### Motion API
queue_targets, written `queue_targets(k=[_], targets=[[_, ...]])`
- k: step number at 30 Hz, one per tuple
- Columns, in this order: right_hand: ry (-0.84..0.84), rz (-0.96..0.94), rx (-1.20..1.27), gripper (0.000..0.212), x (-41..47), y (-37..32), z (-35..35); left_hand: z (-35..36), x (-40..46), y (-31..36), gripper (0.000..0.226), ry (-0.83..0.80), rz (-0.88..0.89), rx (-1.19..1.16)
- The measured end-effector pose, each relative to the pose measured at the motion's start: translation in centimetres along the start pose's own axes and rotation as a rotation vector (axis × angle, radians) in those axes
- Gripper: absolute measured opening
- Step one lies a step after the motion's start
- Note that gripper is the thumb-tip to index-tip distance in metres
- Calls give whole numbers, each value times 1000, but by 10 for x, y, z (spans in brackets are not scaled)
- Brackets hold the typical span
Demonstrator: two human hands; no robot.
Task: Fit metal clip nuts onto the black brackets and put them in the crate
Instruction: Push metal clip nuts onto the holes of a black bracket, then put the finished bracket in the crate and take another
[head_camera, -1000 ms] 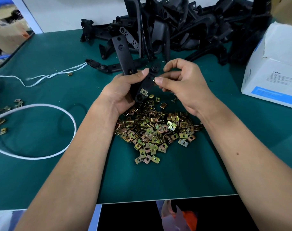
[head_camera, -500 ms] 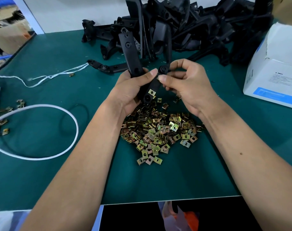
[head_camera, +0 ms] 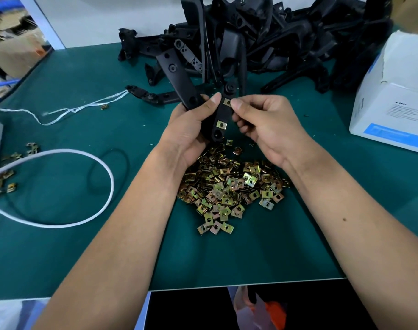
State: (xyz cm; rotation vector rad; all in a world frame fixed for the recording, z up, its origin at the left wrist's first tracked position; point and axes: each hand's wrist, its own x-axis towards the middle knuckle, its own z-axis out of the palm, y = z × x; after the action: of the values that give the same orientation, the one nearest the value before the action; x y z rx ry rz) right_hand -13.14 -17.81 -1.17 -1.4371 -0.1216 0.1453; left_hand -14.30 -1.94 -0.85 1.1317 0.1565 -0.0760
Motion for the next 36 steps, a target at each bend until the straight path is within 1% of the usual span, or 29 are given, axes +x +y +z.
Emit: queue_targets(k=[5, 9, 12, 15, 17, 19, 22, 24, 26, 27, 30, 31, 33, 36], targets=[[-65, -84, -59, 14, 0, -2, -5, -4, -1, 4, 8, -46, -60, -36], [-92, -142, -107, 16, 0, 2, -6, -8, 0, 5, 9, -46, -111, -13], [-90, -170, -58, 16, 0, 5, -3, -10, 0, 6, 7, -64, -158, -37], [-64, -185, 9, 14, 0, 5, 0, -5, -2, 8, 12, -65, -160, -90], [-5, -195, 38, 12, 1, 5, 3, 2, -1, 5, 18, -30, -105, -116], [92, -193, 2, 10, 4, 6, 6, 10, 0, 0, 21, 23, -15, -99], [191, -156, -63, 22, 5, 10, 9, 18, -1, -6, 27, 156, 97, -72], [199, -158, -130, 24, 2, 11, 11, 20, -1, -6, 31, 220, 149, -101], [193, -202, -232, 17, -1, 9, 13, 20, -1, -7, 33, 246, 213, -84], [193, -213, -285, 16, -3, 7, 12, 19, -2, -8, 34, 256, 263, -42], [188, -192, -443, 21, -6, 4, 5, 19, -5, -9, 35, 294, 415, 109], [181, -182, -461, 22, -10, 3, 3, 20, -7, -10, 35, 303, 448, 138], [186, -192, -420, 23, -16, 0, 0, 25, -11, -11, 35, 309, 479, 173], [238, -244, -365, 27, -28, -11, -11, 46, -24, -13, 36, 288, 515, 171]])
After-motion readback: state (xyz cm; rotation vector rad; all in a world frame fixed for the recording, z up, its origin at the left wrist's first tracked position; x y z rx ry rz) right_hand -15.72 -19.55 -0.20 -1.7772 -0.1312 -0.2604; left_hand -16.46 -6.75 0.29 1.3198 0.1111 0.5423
